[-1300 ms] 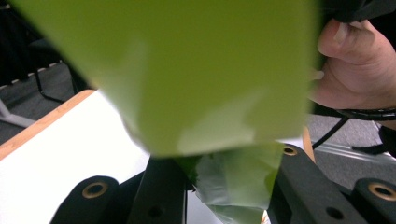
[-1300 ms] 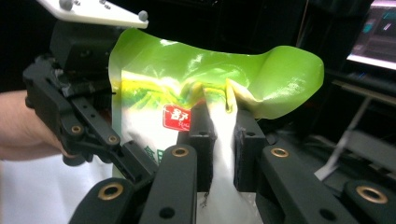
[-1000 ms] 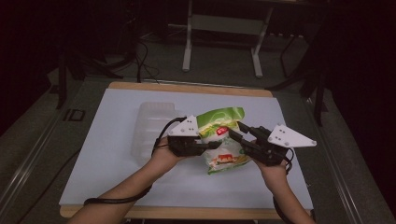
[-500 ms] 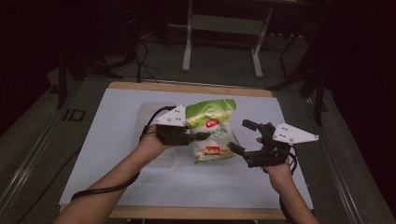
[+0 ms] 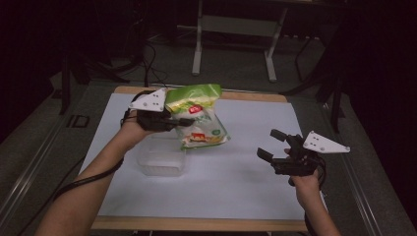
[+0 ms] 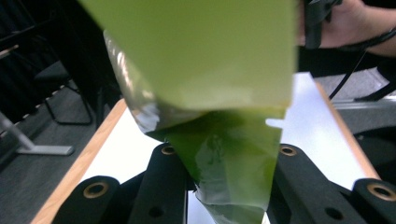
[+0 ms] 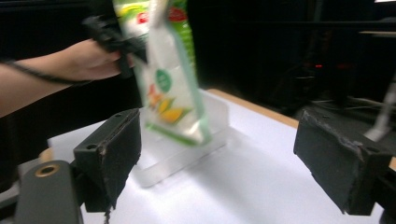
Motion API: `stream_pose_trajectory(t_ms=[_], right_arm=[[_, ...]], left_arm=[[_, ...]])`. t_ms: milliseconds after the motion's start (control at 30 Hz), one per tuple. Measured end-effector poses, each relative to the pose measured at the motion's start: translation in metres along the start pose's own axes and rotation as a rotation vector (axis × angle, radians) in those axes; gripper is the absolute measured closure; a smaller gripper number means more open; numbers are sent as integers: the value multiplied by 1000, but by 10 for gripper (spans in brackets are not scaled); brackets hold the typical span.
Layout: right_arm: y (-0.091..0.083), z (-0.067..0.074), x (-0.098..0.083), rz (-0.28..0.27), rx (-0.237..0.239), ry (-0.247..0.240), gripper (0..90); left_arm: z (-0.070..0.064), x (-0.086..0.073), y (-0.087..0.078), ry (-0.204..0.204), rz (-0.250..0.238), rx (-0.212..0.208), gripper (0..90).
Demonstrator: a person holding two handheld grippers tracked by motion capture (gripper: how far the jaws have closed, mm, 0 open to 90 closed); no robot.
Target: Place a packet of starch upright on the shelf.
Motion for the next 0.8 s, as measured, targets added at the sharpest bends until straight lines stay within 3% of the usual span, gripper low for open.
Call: stream_pose_trajectory(t_ms=[133,333,467,600,700,800], right_arm=[[-1,-3,-7,20,23,-25,134],[-3,-6,-15,28,44,8,135],[-3,-8,-19,32,45,23,135],[-3,-9,-23,37,51,33,136],[-2,-11,-25,44,49,32,137],[-2,-11,-25,46,57,33,138]], left_arm=[[12,-12,-15,26,28,-9,758],[27,-26,-30,41,77,-40,758],[40,-34,-39,21,90,-21,758],[53,-44,-49,31,96,21,758],[59,-54,-52,75,120,20,758],[63,-63,-51,77,160,16,758]])
Point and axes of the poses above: each handheld gripper's, and its own axes: y roughly forward along the jaws, x roughly out of its top, z roughly to its left, the point moved 6 cm from there along y, roughly forward along the jaws, and after that the axes turned 2 degrees about -x, right-handed, at the moved point
